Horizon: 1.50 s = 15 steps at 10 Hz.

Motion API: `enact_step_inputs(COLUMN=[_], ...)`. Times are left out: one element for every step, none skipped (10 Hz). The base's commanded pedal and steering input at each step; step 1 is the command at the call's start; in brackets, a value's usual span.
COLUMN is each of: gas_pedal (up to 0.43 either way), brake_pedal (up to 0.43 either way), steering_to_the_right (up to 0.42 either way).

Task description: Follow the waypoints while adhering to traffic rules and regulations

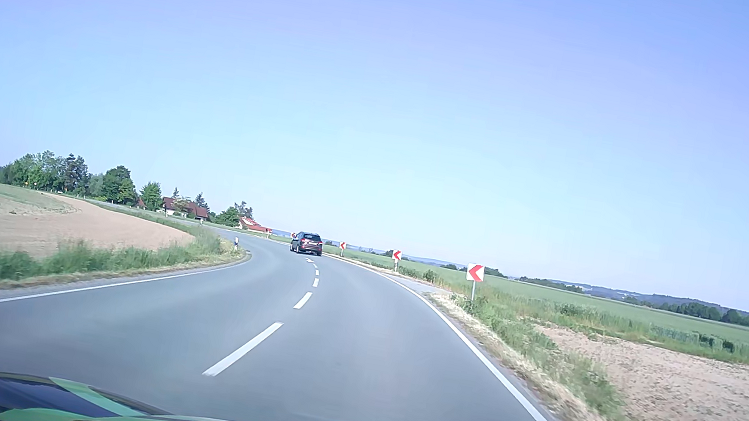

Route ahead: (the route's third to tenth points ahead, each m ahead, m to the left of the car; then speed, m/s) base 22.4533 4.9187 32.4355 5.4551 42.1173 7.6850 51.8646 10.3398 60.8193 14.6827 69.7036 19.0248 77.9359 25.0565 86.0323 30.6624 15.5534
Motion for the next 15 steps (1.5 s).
enact_step_inputs(gas_pedal=[0.039, 0.059, 0.079, 0.098, 0.098, 0.098, 0.118, 0.118, 0.118, 0.118, 0.118, 0.118, 0.118, 0.138, 0.157], brake_pedal=[0.000, 0.000, 0.000, 0.000, 0.000, 0.000, 0.000, 0.000, 0.000, 0.000, 0.000, 0.000, 0.000, 0.000, 0.000], steering_to_the_right=[-0.025, -0.030, -0.036, -0.037, -0.037, -0.037, -0.037, -0.037, -0.038, -0.039, -0.039, -0.039, -0.039, -0.039, -0.039])
